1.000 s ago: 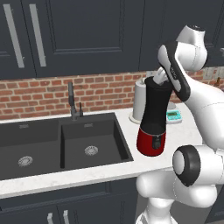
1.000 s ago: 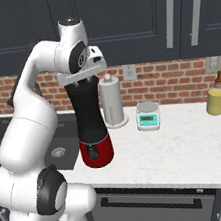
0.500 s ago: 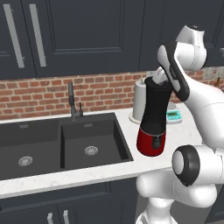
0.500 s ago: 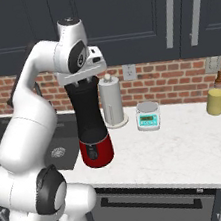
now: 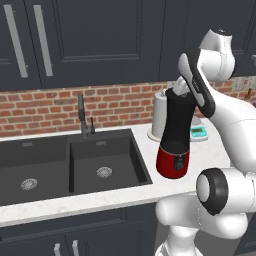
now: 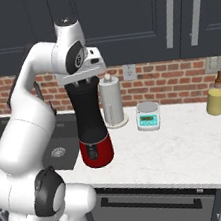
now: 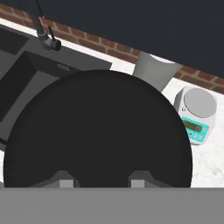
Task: Close the lid blender by securely placing the lid on top.
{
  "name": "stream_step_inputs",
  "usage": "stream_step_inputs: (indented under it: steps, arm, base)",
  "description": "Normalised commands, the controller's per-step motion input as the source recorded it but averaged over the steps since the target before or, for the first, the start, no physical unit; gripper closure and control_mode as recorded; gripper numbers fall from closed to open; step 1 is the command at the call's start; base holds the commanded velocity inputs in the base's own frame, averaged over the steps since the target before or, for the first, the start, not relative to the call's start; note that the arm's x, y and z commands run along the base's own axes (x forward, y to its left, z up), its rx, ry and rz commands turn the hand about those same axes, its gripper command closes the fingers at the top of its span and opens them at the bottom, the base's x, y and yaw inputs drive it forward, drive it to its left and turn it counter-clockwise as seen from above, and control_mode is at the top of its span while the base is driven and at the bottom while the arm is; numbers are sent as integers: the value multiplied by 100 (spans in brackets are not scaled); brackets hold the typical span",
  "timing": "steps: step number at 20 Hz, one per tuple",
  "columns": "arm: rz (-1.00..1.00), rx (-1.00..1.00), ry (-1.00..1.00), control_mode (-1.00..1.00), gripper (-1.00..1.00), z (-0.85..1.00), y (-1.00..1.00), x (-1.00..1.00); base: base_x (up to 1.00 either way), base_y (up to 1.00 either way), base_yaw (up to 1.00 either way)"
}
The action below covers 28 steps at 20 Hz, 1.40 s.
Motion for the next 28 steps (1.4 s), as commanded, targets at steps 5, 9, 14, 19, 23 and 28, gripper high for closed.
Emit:
stream_step_inputs:
  steps: [5,9,14,19,23,28]
  arm:
    - [-9,0,0,-100,100,-10,-12,0]
    - [-9,0,0,-100,100,-5,-11,0]
    - [-7,0,0,-100,100,-3,-5,0]
    - [-1,0,0,-100,100,-1,0,0]
    - [0,0,0,-100,100,0,0,-3]
    - [0,0,0,-100,100,0,0,-10]
  base:
    - [0,0,0]
    - [0,0,0]
    - [0,0,0]
    - [0,0,0]
    - [0,0,0]
    - [0,0,0]
